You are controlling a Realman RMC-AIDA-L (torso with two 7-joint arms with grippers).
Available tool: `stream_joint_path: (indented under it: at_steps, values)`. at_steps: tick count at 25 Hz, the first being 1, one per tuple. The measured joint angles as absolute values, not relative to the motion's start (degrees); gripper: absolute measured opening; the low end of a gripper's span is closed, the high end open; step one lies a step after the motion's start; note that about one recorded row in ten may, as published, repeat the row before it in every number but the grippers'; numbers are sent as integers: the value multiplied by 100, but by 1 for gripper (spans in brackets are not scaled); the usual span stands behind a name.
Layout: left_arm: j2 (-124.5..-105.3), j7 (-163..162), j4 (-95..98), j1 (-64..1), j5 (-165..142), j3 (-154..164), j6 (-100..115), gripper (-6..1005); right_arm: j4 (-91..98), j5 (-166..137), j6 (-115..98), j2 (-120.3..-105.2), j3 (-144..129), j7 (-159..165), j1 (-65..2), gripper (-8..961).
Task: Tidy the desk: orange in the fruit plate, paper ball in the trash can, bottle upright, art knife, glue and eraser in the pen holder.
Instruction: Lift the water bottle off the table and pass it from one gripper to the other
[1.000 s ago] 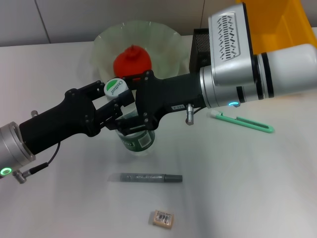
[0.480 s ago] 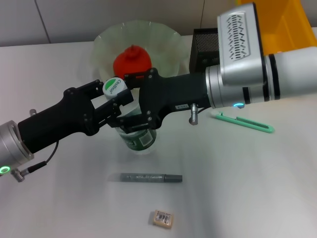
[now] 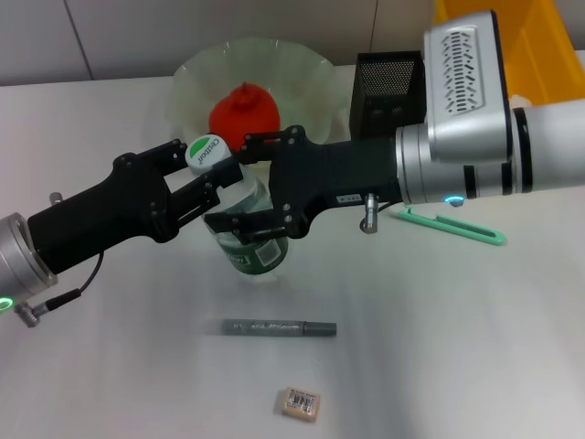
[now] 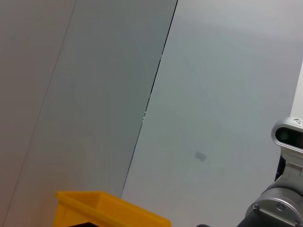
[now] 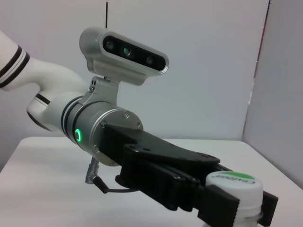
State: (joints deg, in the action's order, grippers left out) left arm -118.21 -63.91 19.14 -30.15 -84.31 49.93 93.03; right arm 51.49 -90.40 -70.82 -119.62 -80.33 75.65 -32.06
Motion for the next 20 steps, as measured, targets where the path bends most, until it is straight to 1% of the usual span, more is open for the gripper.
stream_joint_path:
  at_steps: [10, 20]
  values:
    - [-11820, -6390, 1929, -3013, -8466, 4988, 9281, 441, 5601, -8639, -7364, -11940, -8019, 7561, -2749, 717]
    - [-11819, -6405, 1951, -3015, -8468, 4993, 9281, 441, 5672, -8637, -7455, -11932, -8017, 7600, -2524, 716]
